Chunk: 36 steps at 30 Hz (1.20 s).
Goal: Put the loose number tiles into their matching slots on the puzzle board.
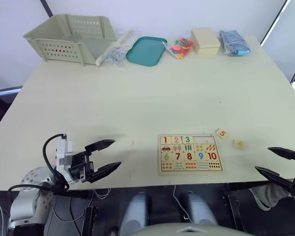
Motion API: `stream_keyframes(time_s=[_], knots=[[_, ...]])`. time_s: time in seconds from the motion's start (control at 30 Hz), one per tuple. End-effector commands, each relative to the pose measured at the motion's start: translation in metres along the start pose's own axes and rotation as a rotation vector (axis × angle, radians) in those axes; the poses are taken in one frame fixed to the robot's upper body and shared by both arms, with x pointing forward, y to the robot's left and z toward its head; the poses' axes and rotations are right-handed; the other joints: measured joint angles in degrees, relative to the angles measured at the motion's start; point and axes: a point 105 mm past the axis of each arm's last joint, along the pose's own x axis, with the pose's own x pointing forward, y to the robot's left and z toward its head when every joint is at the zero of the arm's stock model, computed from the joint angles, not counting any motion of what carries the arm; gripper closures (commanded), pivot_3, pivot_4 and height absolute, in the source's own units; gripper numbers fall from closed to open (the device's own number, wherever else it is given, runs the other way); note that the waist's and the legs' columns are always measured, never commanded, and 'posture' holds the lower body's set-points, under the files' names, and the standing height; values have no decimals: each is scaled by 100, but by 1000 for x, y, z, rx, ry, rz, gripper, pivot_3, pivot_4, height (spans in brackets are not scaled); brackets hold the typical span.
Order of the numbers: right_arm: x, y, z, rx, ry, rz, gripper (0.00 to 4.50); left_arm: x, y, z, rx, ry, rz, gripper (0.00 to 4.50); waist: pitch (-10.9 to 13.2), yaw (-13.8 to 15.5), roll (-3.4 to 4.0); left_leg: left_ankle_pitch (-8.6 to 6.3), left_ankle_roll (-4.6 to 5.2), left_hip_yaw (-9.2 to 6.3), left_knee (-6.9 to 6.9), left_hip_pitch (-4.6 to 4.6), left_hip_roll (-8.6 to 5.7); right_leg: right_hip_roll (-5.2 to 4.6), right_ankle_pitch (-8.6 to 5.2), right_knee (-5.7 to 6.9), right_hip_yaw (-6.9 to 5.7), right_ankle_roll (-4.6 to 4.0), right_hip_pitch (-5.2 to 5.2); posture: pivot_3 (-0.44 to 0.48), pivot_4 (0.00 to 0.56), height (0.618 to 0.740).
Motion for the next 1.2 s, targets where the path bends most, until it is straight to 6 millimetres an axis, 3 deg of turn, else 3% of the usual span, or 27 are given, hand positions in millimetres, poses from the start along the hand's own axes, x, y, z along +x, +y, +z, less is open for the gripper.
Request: stream_keyframes(time_s=[0.03,0.53,0.87,1.0,1.2], knots=[[-10,-5,1,-17,-10,-46,36,-6,0,-1,18,10,19,0,0,-1,0,0,0,0,0,0,0,0,0,0,0,0,0,0,150,740],[-8,-7,0,-22,0,-34,36,-5,0,-1,16,12,20,0,0,17,0,0,0,0,0,0,2,-2,0,0,1,-1,0,0,150,740],[31,-21,22,-165,76,111,36,12,-6,9,104,48,-98,0,0,2,-1,0,0,2,1,0,-6,2,1,0,2,-1,0,0,150,740],[47,-27,23,-203,57,145,36,14,-7,12,124,25,-156,0,0,11,-3,0,0,3,2,-1,-9,2,1,0,2,-1,1,0,150,740],[66,-33,9,-161,118,225,36,17,-4,20,83,9,-200,0,0,-9,-2,0,1,4,4,0,-9,4,5,0,3,4,1,0,150,740]])
